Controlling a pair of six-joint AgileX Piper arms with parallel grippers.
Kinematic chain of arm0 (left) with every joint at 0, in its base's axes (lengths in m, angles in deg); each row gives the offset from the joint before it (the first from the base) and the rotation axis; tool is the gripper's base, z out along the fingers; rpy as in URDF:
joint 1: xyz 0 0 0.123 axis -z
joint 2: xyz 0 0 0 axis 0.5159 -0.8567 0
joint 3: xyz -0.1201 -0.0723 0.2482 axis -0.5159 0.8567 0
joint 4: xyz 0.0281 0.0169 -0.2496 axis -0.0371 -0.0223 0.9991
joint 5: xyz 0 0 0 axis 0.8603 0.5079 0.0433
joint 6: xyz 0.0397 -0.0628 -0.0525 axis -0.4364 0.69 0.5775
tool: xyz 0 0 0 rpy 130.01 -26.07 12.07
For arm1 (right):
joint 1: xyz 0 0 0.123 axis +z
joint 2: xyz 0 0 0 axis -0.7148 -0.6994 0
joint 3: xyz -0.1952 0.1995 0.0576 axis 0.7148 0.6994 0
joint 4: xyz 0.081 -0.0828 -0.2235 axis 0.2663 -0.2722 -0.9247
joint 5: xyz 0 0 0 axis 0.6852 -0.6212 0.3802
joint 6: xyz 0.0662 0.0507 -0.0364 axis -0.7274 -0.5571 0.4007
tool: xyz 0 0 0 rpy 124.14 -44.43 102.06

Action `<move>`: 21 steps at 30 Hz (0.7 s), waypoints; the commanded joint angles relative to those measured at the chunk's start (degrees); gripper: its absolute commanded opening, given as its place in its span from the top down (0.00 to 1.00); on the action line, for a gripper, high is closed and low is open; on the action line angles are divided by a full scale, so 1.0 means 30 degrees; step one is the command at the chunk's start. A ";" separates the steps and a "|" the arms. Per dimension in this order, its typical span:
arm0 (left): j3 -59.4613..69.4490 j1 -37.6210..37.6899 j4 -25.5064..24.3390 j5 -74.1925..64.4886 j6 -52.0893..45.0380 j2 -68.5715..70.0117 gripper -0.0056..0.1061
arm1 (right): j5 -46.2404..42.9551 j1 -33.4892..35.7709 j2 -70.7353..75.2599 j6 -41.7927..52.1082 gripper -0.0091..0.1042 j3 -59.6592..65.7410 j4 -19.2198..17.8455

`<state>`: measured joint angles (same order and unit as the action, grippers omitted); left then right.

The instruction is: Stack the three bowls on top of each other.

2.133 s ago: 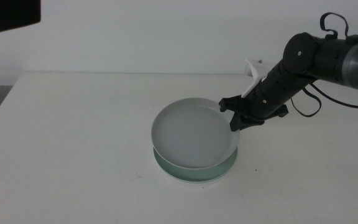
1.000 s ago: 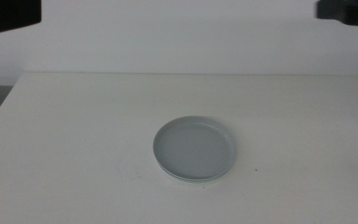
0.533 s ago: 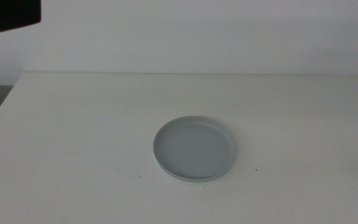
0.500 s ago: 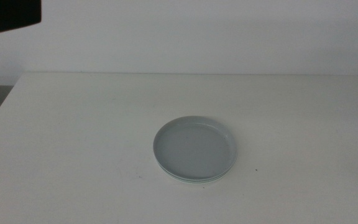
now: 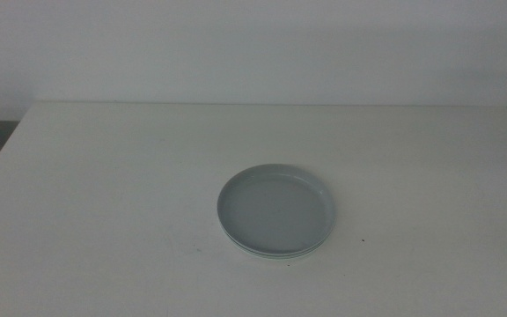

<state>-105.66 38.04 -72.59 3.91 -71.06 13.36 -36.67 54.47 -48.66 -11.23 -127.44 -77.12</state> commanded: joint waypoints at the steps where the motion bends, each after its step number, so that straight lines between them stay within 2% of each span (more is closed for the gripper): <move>1: 0.1618 -0.1049 -0.1119 0.1889 0.3148 0.1249 0.11 | -0.0239 -0.0109 0.0061 -0.0029 0.10 0.0071 0.0064; 4: 0.3021 -0.2204 -0.2840 0.2447 0.4626 0.2204 0.11 | -0.0239 -0.0109 0.0061 -0.0024 0.10 0.0071 -0.0108; 11: 0.3366 -0.2328 -0.4994 0.2651 0.4180 0.2381 0.11 | -0.0239 -0.0109 0.0061 -0.0024 0.10 0.0071 -0.0108; 17: 0.3366 -0.2328 -0.4862 0.2336 0.3963 0.2380 0.11 | -0.0239 -0.0109 0.0061 -0.0024 0.10 0.0071 -0.0108; 21: 0.3366 -0.2328 -0.5509 0.2336 0.3963 0.2380 0.11 | -0.0239 -0.0109 0.0061 -0.0024 0.10 0.0071 -0.0108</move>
<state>-95.79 31.06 -88.43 10.53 -59.14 20.27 -36.67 54.47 -48.66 -11.43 -127.42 -77.12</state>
